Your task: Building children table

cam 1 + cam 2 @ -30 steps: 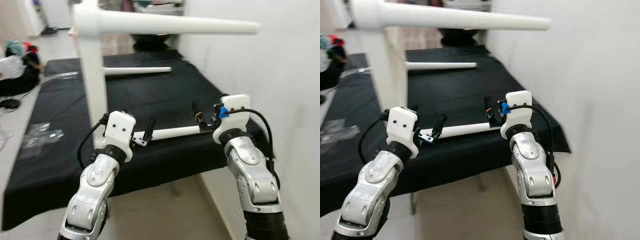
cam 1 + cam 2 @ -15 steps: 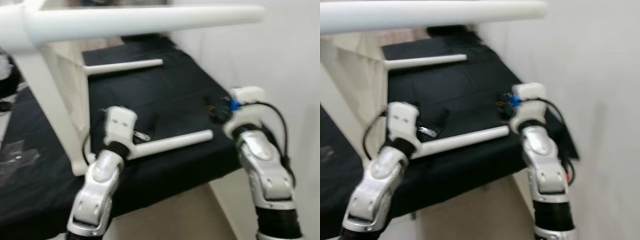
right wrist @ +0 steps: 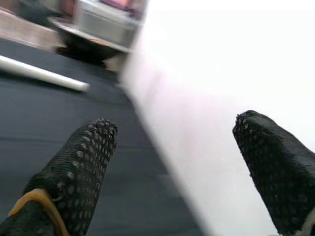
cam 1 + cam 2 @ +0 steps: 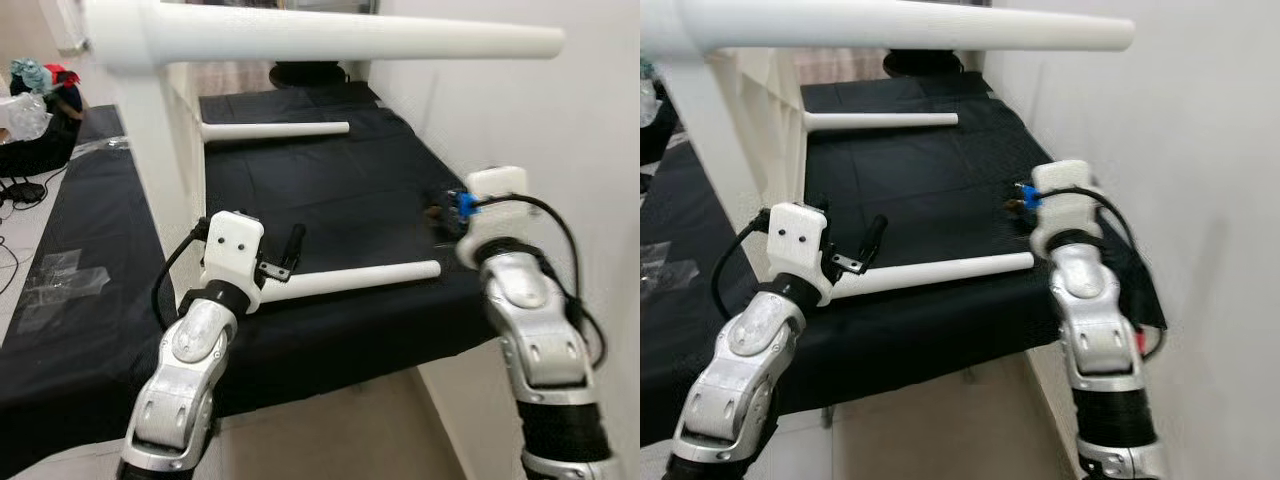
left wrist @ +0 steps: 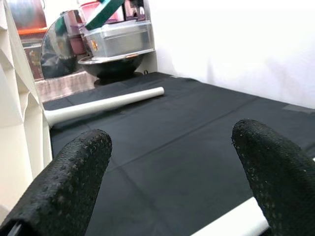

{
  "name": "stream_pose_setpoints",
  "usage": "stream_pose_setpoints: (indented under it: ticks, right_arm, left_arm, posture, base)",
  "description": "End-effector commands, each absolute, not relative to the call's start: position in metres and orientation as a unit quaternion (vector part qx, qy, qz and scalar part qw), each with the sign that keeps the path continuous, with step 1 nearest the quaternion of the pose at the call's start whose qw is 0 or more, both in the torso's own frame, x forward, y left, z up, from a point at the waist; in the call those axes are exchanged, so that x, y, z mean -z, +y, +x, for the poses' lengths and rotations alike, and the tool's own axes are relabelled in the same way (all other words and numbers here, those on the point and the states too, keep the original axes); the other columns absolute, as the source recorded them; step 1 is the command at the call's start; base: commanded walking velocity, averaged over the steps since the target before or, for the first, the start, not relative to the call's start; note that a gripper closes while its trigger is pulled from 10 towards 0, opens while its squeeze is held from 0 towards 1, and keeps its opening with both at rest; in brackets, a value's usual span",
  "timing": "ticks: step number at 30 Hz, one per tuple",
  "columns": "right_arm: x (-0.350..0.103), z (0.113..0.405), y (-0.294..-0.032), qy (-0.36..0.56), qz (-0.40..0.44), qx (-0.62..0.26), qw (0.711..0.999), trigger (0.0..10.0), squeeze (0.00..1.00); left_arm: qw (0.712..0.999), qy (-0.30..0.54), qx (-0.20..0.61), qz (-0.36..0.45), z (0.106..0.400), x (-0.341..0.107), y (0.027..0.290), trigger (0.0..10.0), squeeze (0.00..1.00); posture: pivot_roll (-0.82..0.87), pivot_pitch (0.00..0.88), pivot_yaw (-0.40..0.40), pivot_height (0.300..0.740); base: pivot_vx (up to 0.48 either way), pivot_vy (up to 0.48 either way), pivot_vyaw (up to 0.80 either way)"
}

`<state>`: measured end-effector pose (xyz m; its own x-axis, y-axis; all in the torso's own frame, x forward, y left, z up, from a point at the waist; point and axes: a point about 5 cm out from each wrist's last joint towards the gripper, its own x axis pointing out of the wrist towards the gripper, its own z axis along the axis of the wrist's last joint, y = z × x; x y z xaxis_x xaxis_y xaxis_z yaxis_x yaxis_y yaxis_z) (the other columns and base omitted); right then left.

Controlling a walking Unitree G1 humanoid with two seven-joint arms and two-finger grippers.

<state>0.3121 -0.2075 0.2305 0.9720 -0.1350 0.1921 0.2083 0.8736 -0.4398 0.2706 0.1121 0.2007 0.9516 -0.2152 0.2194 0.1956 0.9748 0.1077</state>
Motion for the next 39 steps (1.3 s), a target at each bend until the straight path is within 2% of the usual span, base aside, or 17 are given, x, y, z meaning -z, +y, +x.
stream_pose_setpoints:
  ticks: [1, 4, 6, 8, 9, 10, 11, 14, 15, 17, 18, 23, 26, 28, 31, 35, 39]
  right_arm:
    - [-0.233, 0.314, -0.204, -0.09, -0.249, 0.089, 0.96, 10.0, 0.0]
    - [-0.24, 0.313, -0.206, -0.107, -0.273, 0.097, 0.951, 10.0, 0.0]
    - [-0.254, 0.311, -0.209, -0.147, -0.323, 0.113, 0.928, 10.0, 0.0]
    - [-0.259, 0.31, -0.21, -0.16, -0.336, 0.116, 0.921, 10.0, 0.0]
    - [-0.263, 0.31, -0.211, -0.17, -0.339, 0.117, 0.918, 10.0, 1.0]
    - [-0.263, 0.31, -0.211, -0.17, -0.339, 0.117, 0.918, 10.0, 1.0]
    - [-0.273, 0.309, -0.208, -0.205, -0.365, 0.114, 0.901, 10.0, 1.0]
    - [-0.273, 0.309, -0.208, -0.205, -0.365, 0.114, 0.901, 10.0, 1.0]
    - [-0.279, 0.308, -0.205, -0.227, -0.376, 0.107, 0.892, 10.0, 0.91]
    - [-0.279, 0.308, -0.205, -0.227, -0.376, 0.107, 0.892, 10.0, 0.91]
    - [-0.285, 0.308, -0.203, -0.245, -0.386, 0.106, 0.883, 10.0, 0.0]
    - [-0.309, 0.308, -0.202, -0.299, -0.422, 0.129, 0.846, 10.0, 0.0]
    - [-0.315, 0.308, -0.202, -0.311, -0.433, 0.134, 0.835, 10.0, 0.0]
    - [-0.331, 0.31, -0.201, -0.339, -0.456, 0.143, 0.81, 10.0, 0.0]
    - [-0.336, 0.311, -0.2, -0.349, -0.464, 0.143, 0.802, 10.0, 0.0]
    - [-0.35, 0.318, -0.187, -0.373, -0.491, 0.096, 0.782, 10.0, 0.0]
    - [-0.353, 0.319, -0.184, -0.378, -0.495, 0.086, 0.777, 10.0, 0.0]
  left_arm:
    - [0.988, -0.113, 0.102, 0.039, 0.272, -0.202, 0.111, 10.0, 0.0]
    - [0.988, -0.113, 0.095, 0.038, 0.273, -0.202, 0.112, 10.0, 0.0]
    - [0.989, -0.114, 0.085, 0.038, 0.274, -0.202, 0.115, 10.0, 0.0]
    - [0.99, -0.112, 0.08, 0.035, 0.275, -0.202, 0.116, 10.0, 0.0]
    - [0.99, -0.111, 0.077, 0.036, 0.275, -0.201, 0.117, 10.0, 0.0]
    - [0.99, -0.111, 0.077, 0.036, 0.275, -0.201, 0.117, 10.0, 0.0]
    - [0.99, -0.11, 0.074, 0.038, 0.275, -0.201, 0.117, 10.0, 0.0]
    - [0.99, -0.11, 0.074, 0.038, 0.275, -0.201, 0.117, 10.0, 0.0]
    - [0.99, -0.111, 0.074, 0.039, 0.275, -0.201, 0.117, 10.0, 0.0]
    - [0.99, -0.111, 0.074, 0.039, 0.275, -0.201, 0.117, 10.0, 0.0]
    - [0.99, -0.11, 0.073, 0.04, 0.274, -0.201, 0.117, 10.0, 0.0]
    - [0.991, -0.107, 0.07, 0.038, 0.272, -0.2, 0.116, 10.0, 0.0]
    - [0.991, -0.107, 0.07, 0.036, 0.272, -0.2, 0.115, 10.0, 0.0]
    - [0.992, -0.106, 0.068, 0.03, 0.273, -0.201, 0.115, 10.0, 0.0]
    - [0.992, -0.105, 0.066, 0.028, 0.273, -0.201, 0.115, 10.0, 0.0]
    - [0.994, -0.101, 0.042, 0.003, 0.277, -0.2, 0.116, 10.0, 0.0]
    - [0.994, -0.101, 0.038, 0.001, 0.278, -0.2, 0.116, 10.0, 0.0]
  posture:
    - [0.02, 0.057, -0.052, 0.74]
    - [0.02, 0.058, -0.05, 0.74]
    - [0.02, 0.06, -0.05, 0.74]
    - [0.02, 0.06, -0.05, 0.74]
    - [0.02, 0.06, -0.05, 0.74]
    - [0.02, 0.06, -0.05, 0.74]
    - [0.01, 0.076, -0.052, 0.74]
    - [0.01, 0.076, -0.052, 0.74]
    - [0.01, 0.076, -0.052, 0.74]
    - [0.01, 0.076, -0.052, 0.74]
    - [0.01, 0.083, -0.052, 0.74]
    - [0.01, 0.098, -0.051, 0.74]
    - [0.01, 0.1, -0.053, 0.74]
    - [0.01, 0.107, -0.051, 0.74]
    - [0.01, 0.107, -0.051, 0.74]
    - [0.01, 0.109, -0.053, 0.74]
    - [0.01, 0.105, -0.056, 0.74]
  base:
    - [0.0, 0.0, 0.0]
    - [0.0, 0.0, 0.0]
    - [0.0, 0.0, 0.0]
    - [0.0, 0.0, 0.0]
    - [0.0, 0.0, 0.0]
    - [0.0, 0.0, 0.0]
    - [0.0, 0.0, 0.0]
    - [0.0, 0.0, 0.0]
    - [0.0, 0.0, 0.0]
    - [0.0, 0.0, 0.0]
    - [0.0, 0.0, 0.0]
    - [0.0, 0.0, 0.0]
    - [0.0, 0.0, 0.0]
    - [0.0, 0.0, 0.0]
    - [0.0, 0.0, 0.0]
    - [0.0, 0.0, 0.0]
    - [0.0, 0.0, 0.0]
